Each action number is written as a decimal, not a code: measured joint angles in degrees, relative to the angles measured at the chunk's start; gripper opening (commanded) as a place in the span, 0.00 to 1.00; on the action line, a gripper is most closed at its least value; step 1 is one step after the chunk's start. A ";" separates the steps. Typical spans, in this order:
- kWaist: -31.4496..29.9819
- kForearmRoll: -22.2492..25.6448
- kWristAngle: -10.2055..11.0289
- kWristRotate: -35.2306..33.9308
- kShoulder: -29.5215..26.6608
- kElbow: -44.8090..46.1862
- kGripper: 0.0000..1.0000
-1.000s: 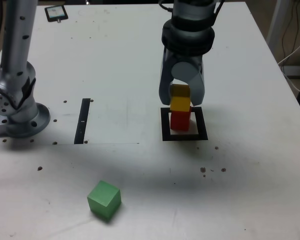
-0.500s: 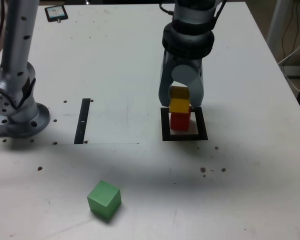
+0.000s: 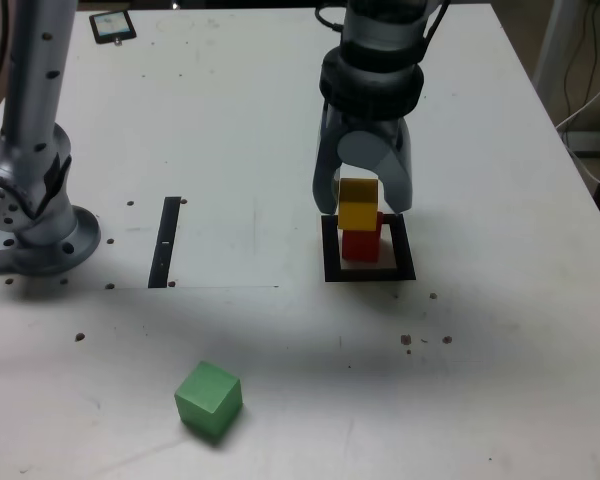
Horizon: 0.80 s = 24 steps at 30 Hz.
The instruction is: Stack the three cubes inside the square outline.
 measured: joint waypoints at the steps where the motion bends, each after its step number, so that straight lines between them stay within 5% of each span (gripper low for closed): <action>1: 0.00 0.05 -0.01 0.01 -0.16 -0.05 0.99; 18: -8.93 6.09 -0.37 0.07 -9.39 5.32 0.99; 24: -18.27 5.62 -3.69 -2.87 -12.84 11.87 0.99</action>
